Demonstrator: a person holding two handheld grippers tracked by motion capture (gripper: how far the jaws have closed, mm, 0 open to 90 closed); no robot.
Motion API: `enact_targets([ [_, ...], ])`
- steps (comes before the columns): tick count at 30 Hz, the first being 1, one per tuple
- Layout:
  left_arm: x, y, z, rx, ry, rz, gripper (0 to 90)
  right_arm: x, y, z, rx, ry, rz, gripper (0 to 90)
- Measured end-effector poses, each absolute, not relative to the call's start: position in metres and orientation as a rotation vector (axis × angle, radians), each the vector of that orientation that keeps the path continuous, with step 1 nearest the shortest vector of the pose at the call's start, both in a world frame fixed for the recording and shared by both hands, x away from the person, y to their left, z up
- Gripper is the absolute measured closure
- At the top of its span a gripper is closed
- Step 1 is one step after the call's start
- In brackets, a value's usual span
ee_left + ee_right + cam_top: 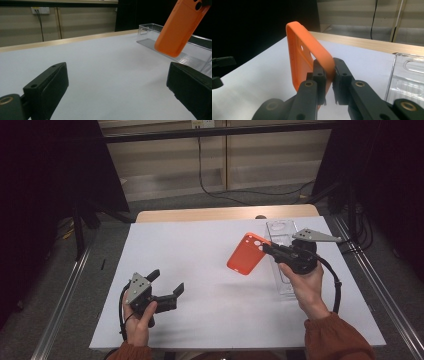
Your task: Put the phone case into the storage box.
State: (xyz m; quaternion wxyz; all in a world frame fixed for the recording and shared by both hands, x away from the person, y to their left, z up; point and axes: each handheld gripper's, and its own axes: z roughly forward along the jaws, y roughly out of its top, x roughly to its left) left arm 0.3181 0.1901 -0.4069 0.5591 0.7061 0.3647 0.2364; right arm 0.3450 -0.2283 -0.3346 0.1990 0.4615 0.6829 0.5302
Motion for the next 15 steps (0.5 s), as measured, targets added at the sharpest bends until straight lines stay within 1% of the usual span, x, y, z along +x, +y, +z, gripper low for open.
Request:
enact_targets([
  [3,0.316,0.193,-0.408,1.691,0.814,0.583,3.9,0.348,-0.229,-0.332,1.276,1.911,1.469,81.5],
  [5,0.316,0.194,-0.408,1.664,0.816,0.573,3.9,0.349,-0.229,-0.331,1.273,1.908,1.464,81.5],
  [7,0.315,0.196,-0.408,1.670,0.808,0.600,3.9,0.351,-0.230,-0.330,1.267,1.908,1.444,81.5],
  [15,0.309,0.216,-0.409,1.616,0.880,0.657,2.9,0.357,-0.241,-0.323,1.263,1.883,1.426,81.5],
])
